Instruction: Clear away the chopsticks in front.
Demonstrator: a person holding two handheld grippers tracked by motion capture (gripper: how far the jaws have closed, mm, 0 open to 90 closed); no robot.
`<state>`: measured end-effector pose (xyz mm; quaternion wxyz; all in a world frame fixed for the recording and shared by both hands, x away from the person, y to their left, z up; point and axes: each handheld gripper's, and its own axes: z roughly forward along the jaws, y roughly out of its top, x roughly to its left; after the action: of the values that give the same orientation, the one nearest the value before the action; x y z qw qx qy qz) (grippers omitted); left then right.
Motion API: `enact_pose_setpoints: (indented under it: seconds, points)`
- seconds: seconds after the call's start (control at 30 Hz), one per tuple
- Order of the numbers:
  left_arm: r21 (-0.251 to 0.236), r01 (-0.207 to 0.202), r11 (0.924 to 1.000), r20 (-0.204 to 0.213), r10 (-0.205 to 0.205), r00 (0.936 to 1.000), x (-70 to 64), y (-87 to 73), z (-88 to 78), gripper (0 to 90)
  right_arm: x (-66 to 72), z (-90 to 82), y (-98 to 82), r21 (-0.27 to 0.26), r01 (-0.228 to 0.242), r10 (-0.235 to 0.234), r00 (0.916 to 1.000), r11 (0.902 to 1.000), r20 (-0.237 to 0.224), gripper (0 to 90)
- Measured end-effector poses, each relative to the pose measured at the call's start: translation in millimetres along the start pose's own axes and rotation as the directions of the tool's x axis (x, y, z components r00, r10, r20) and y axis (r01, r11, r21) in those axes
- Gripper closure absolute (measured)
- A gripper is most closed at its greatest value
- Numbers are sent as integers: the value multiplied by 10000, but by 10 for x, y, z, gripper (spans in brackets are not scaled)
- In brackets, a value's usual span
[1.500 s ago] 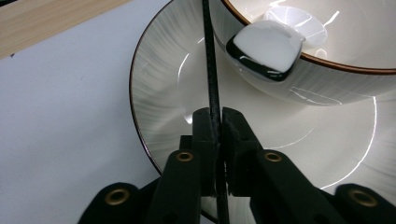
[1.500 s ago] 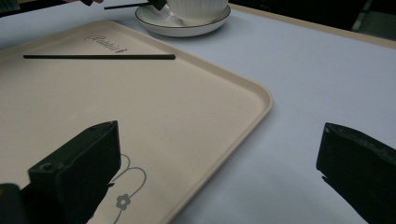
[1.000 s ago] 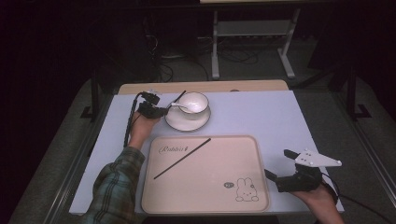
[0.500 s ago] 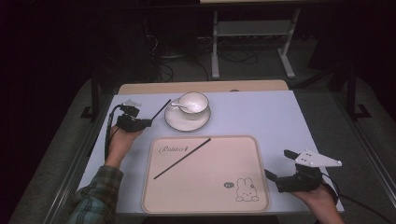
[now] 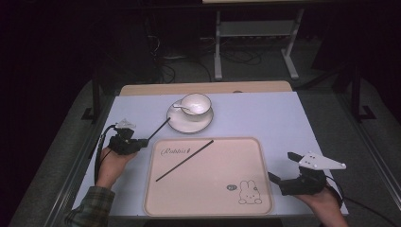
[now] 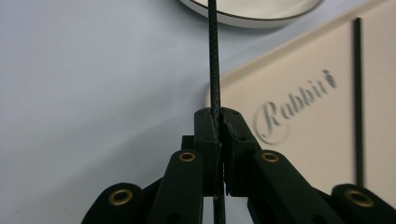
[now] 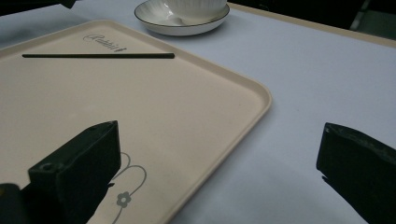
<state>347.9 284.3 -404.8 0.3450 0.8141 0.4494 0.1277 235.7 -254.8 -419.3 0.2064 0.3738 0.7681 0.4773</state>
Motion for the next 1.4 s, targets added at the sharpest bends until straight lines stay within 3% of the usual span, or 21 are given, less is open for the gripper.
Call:
enact_pose_setpoints:
  seconds: [0.23,0.3,0.63,0.77,0.93,1.2,1.4]
  points:
    - [-131,-79,9999,857,90,9963,-215,-66,-67,849,6,7,3,8,23,-23,10000,10000,-33,0]
    - [-85,-127,9999,1203,136,9926,-305,-76,-38,849,8,7,3,13,29,-29,10000,10000,-28,0]
    - [277,-936,9952,2113,856,9737,-718,-2,193,848,8,8,2,-1,16,-16,10000,10000,-45,0]
    - [361,-1261,9914,2249,1149,9676,-862,28,299,848,7,12,0,16,1,-1,10000,10000,-54,0]
    - [519,-1514,9871,2157,1369,9668,-1024,49,442,848,9,19,0,35,-18,18,10000,10000,-95,0]
    - [776,-1837,9799,1968,1656,9664,-1086,13,603,847,8,17,-2,27,-51,51,9999,10000,-95,0]
    - [763,-1911,9786,1941,1734,9655,-1093,9,614,827,8,12,-1,5,-63,63,9999,10000,-111,0]
